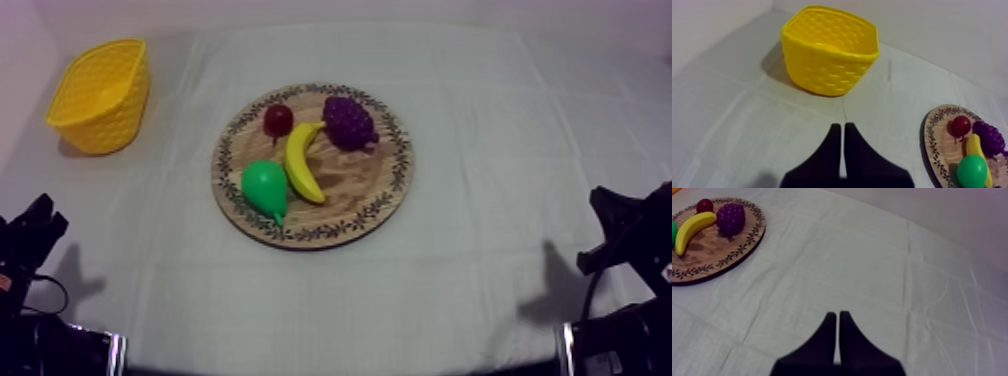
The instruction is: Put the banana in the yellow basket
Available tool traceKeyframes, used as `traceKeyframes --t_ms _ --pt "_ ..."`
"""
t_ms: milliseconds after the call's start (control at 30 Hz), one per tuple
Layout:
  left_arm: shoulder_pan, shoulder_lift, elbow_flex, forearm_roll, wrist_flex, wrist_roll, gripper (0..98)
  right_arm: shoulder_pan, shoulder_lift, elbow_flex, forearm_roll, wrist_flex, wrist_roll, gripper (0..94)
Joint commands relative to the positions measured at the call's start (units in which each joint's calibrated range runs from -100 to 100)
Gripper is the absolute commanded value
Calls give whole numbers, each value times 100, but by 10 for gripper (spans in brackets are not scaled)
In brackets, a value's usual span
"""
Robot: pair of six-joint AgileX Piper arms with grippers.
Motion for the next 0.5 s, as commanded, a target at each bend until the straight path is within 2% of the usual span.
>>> traceKeyframes --t_ms 0,400,467 --pt "-7 -4 2 1 0 -1 1 0 -1 4 0 6 2 4" --pt "28 -4 2 1 0 -12 1 0 -1 4 0 6 1 4" --pt "53 1 -4 -18 -44 -127 1 0 -1 4 0 6 2 4"
